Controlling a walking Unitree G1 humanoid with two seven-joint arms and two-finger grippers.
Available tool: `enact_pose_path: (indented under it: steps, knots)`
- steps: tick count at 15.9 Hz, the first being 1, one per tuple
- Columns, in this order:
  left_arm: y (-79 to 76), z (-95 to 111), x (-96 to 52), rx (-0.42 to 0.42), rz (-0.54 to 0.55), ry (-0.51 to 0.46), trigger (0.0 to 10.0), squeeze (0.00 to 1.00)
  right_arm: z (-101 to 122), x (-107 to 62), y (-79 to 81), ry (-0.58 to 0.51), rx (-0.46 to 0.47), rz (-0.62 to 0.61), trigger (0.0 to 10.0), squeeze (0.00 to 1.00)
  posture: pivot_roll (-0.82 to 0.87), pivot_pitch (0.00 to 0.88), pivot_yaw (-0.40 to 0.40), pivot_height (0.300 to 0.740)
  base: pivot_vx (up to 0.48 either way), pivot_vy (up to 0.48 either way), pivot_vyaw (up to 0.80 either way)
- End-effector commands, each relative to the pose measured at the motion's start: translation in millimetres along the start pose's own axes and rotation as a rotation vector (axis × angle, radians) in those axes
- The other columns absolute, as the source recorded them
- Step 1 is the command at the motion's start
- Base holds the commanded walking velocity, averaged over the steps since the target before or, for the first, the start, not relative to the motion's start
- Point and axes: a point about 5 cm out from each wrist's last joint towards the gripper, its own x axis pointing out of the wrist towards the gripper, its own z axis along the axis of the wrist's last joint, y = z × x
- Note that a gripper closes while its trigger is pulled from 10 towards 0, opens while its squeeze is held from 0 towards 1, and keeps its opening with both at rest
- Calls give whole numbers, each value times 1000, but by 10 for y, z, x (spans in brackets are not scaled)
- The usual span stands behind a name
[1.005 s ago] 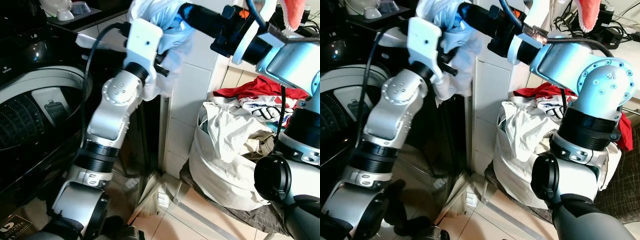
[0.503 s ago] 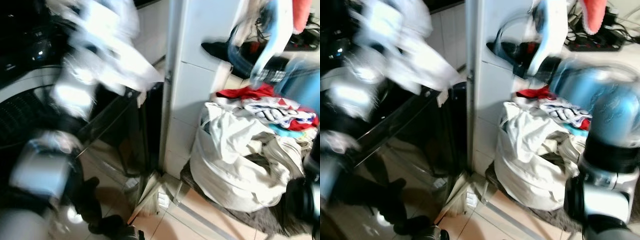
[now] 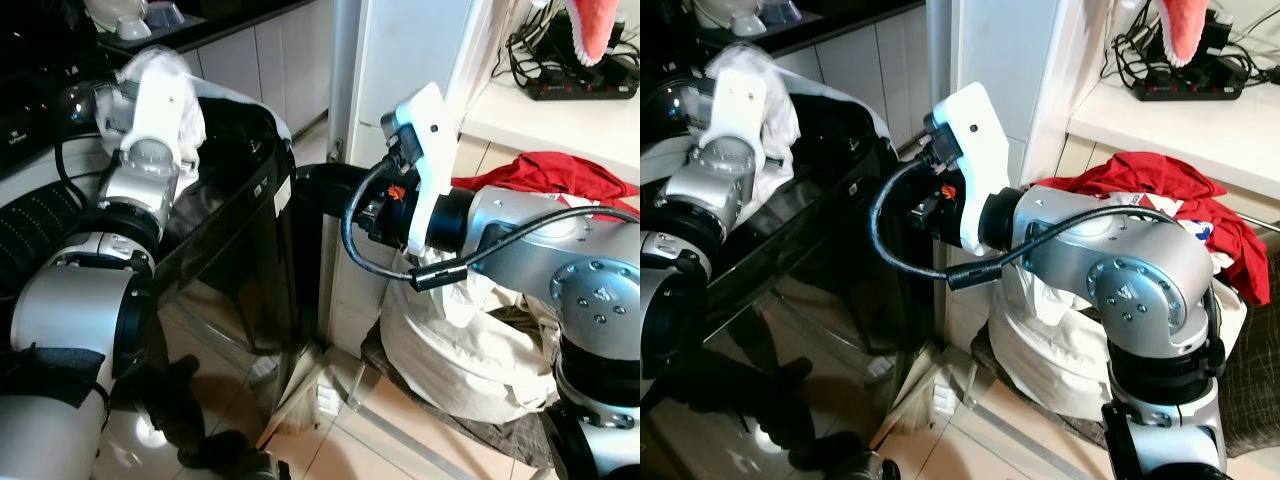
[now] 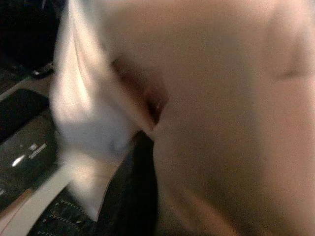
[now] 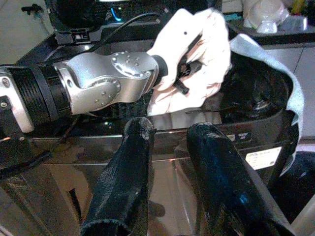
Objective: Clothes washing
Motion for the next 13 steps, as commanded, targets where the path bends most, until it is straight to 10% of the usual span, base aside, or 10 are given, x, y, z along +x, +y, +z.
enact_pose_path:
  steps: [1, 6, 13]
  knots:
    - [79, 123, 5, -3, 30, -24, 10000, 1000, 45, -18, 18, -21, -27, -7, 10000, 0, -70, 0, 54, 740, 0, 0, 0]
    - [129, 61, 15, -119, 13, 33, 10000, 1000, 22, -38, -60, -12, -34, -41, 10000, 0, -65, 0, 49, 740, 0, 0, 0]
    - [193, -61, 21, -57, 25, 60, 10000, 1000, 21, -117, -230, 13, -41, -144, 10000, 0, -51, 0, 39, 740, 0, 0, 0]
